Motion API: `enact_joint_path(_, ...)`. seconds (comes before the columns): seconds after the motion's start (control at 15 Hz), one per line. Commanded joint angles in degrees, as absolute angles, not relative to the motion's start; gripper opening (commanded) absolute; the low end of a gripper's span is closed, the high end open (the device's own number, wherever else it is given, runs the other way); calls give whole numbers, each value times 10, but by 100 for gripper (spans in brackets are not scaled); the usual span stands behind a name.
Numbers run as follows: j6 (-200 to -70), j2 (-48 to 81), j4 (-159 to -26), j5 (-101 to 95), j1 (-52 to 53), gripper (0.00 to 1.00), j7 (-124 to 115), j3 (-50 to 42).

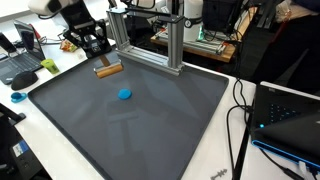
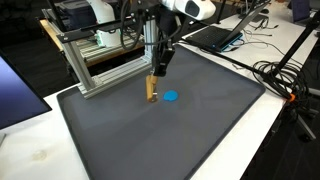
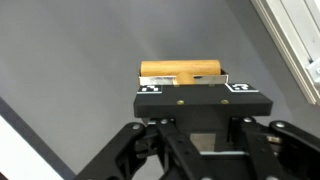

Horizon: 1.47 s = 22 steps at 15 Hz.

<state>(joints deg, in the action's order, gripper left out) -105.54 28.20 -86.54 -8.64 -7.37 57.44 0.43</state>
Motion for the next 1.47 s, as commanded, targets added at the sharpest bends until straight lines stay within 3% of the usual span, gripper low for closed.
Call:
enact_joint_path(0.0,-1005,270,-824,-32,-76,22,493,4)
enact_joint_path(0.67,-1066,208,-881,-4,-33,22,154,6)
enact_joint_path(0.73,-1045,242,-843,-15,-39,22,204,11)
enact_joint_path(0.8,-1046,239,-845,-16,-36,47,196,11)
enact_joint_path(1.07,-1046,246,-845,-16,-37,47,198,11)
enact_joint_path(1.13,-1046,247,-845,-16,-37,22,198,11)
enact_joint_path(1.4,-1143,262,-880,-15,-26,22,119,5)
